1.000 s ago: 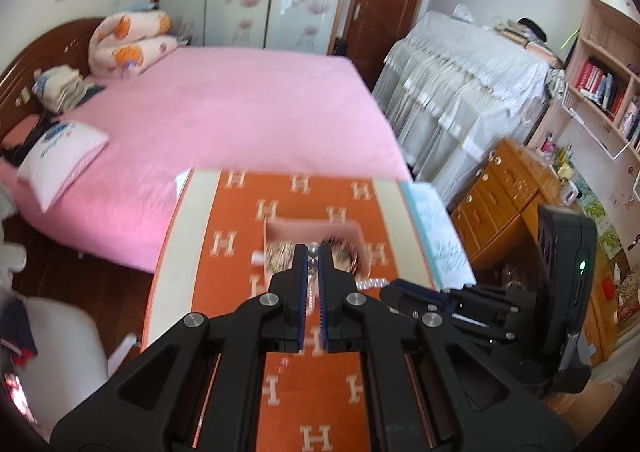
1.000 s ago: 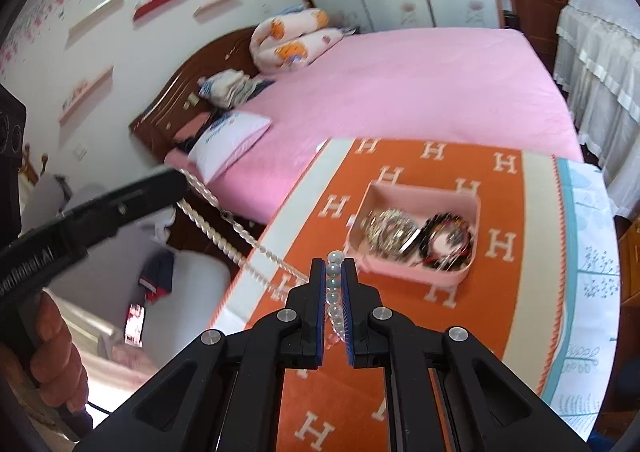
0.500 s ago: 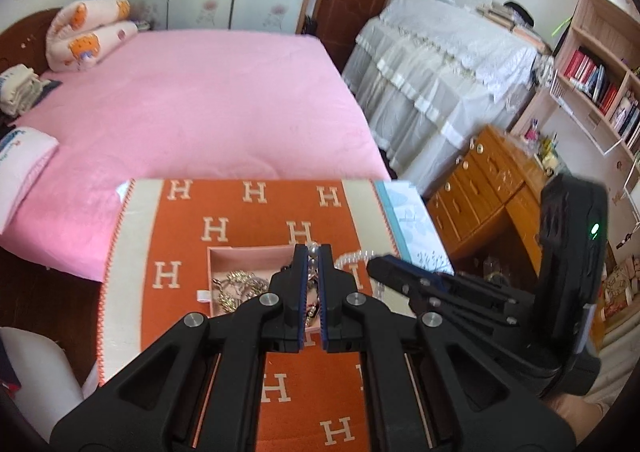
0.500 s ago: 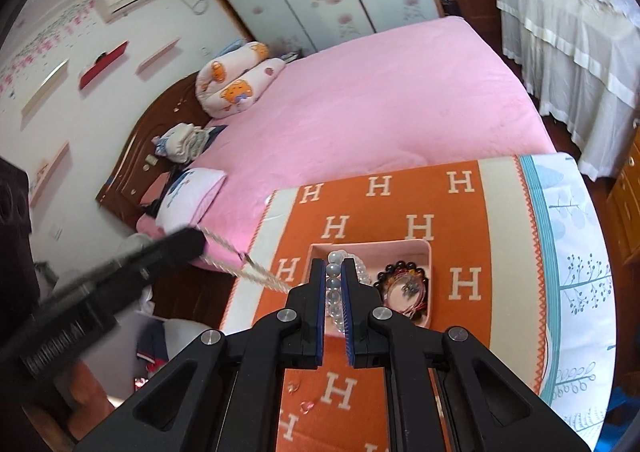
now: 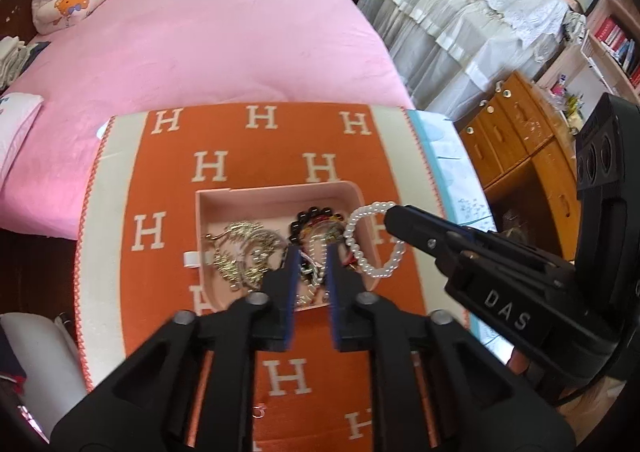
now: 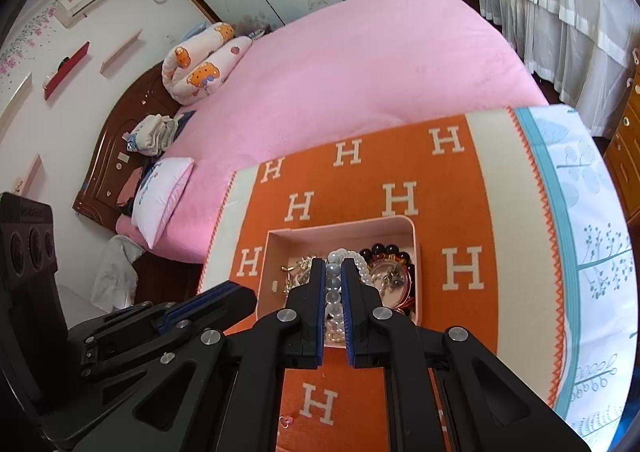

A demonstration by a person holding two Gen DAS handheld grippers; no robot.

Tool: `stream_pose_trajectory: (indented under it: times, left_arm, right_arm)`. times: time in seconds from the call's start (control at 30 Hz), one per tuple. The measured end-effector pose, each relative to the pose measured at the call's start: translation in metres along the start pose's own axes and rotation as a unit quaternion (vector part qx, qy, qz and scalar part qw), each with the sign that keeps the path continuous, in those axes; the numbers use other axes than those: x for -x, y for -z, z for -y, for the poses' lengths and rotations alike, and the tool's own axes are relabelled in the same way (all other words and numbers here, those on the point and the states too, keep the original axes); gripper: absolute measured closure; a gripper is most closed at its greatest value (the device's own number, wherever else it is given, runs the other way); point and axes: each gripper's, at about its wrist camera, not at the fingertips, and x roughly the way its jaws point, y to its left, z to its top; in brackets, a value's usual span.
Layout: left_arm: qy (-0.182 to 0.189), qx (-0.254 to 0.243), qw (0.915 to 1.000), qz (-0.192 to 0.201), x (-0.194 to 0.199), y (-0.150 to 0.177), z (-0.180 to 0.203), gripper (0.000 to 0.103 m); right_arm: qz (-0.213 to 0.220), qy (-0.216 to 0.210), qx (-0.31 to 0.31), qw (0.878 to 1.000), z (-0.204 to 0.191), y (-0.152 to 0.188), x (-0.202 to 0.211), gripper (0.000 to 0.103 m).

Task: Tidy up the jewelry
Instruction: 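Lift the pearl necklace and bracelet into the pink box and release both, then move both open tools to the two rings on the blanket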

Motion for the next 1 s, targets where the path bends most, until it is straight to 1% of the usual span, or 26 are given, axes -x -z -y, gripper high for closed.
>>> stream_pose_trajectory:
  times: [0.03, 0.07, 0.1, 0.2, 0.27, 0.33, 0.4, 0.47, 0.73, 1.0]
  left_arm:
    - [-0.002, 0.004, 1.0000, 0.000, 0.000, 0.001, -0.004, 0.073]
    - [-0.004, 0.011, 0.9999, 0.001, 0.000, 0.003, -0.010, 0.064]
    - [-0.008, 0.017, 0.9998, 0.004, 0.001, 0.005, -0.016, 0.062]
    - [-0.023, 0.030, 0.9993, 0.007, 0.004, 0.010, -0.033, 0.062]
    - [-0.032, 0.037, 0.9988, 0.008, 0.007, 0.014, -0.042, 0.061]
    - [-0.040, 0.046, 0.9981, 0.007, 0.009, 0.018, -0.053, 0.058]
    - [-0.045, 0.054, 0.9975, 0.007, 0.012, 0.023, -0.062, 0.052]
    - [-0.049, 0.061, 0.9969, 0.007, 0.014, 0.030, -0.071, 0.048]
    - [-0.069, 0.067, 0.9952, 0.014, 0.033, 0.054, -0.082, 0.047]
    - [-0.075, 0.047, 0.9957, 0.028, 0.061, 0.079, -0.064, 0.047]
  right_arm:
    - [-0.003, 0.000, 0.000, 1.000, 0.000, 0.001, -0.004, 0.096]
    - [-0.006, 0.001, 0.000, 1.000, -0.001, 0.001, -0.009, 0.096]
    - [-0.009, 0.001, 0.001, 1.000, -0.002, 0.002, -0.014, 0.096]
    - [-0.023, 0.005, 0.009, 1.000, -0.007, 0.003, -0.027, 0.096]
    - [-0.032, 0.018, 0.018, 0.999, -0.011, 0.004, -0.036, 0.095]
    - [-0.036, 0.026, 0.023, 0.999, -0.014, 0.005, -0.040, 0.091]
    - [-0.035, 0.032, 0.026, 0.999, -0.017, 0.008, -0.042, 0.082]
    - [-0.034, 0.032, 0.030, 0.998, -0.019, 0.012, -0.042, 0.081]
    - [-0.038, 0.026, 0.066, 0.997, -0.033, 0.038, -0.027, 0.081]
    - [-0.039, 0.024, 0.113, 0.992, -0.048, 0.079, -0.001, 0.081]
